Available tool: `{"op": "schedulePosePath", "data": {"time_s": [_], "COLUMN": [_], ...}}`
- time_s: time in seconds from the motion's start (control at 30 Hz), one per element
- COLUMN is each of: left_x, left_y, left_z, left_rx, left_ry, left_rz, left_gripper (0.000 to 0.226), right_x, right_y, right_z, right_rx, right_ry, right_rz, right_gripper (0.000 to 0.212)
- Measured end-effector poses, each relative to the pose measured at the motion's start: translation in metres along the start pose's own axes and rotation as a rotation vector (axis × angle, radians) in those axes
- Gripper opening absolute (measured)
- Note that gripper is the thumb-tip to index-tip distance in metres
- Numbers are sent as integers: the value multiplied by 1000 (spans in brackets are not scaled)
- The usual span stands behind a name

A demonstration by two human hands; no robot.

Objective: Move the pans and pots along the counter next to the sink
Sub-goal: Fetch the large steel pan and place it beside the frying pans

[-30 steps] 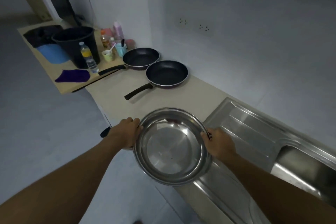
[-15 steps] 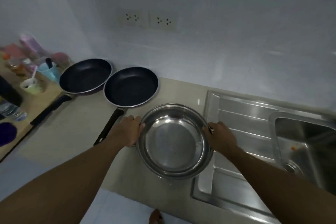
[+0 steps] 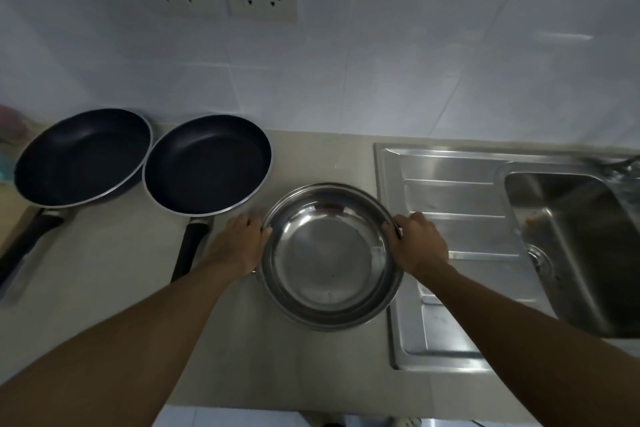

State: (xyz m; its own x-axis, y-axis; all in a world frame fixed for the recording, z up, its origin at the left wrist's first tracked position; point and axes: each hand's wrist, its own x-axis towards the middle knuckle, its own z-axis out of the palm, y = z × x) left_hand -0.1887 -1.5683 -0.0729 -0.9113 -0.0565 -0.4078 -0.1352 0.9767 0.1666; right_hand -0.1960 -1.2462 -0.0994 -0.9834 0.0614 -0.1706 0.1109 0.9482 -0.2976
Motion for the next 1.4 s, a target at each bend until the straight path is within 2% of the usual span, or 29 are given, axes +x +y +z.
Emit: {"op": "schedulePosePath", "data": {"time_s": [0.17,0.23,0.33,0.43,0.5,0.63,1.03,1.4], "left_x": [-3,-6,-13,-21,-23,-17,70,145], "left_y": [-5,-9,-11,-9,-7,-6,17,27], "left_z": [2,6,14,29,38,47,18,-12], "left_rx": [7,-20,-8,32,54,135,261,218], "left_ry": [133,211,288,296,257,209,222,190], "left_rz": [44,81,205,289,275,244,210,216], "left_gripper": [39,47,63,71,77,77,73,73], "right_x": [-2,-6,-18,-31,-36,-26,49,121], "right_y": [-5,-5,-5,-6,-5,-2,-8,-20], "right_z": [2,5,9,17,22,25,17,0], "right_rx": [-5,5,-12,-79,-115,-139,-149,-164], "right_ry": [12,1,72,92,55,29,69,79], "right_rz": [35,25,-86,-191,-211,-196,-141,-116], "right_gripper": [42,48,58,76,87,95,86,76]}}
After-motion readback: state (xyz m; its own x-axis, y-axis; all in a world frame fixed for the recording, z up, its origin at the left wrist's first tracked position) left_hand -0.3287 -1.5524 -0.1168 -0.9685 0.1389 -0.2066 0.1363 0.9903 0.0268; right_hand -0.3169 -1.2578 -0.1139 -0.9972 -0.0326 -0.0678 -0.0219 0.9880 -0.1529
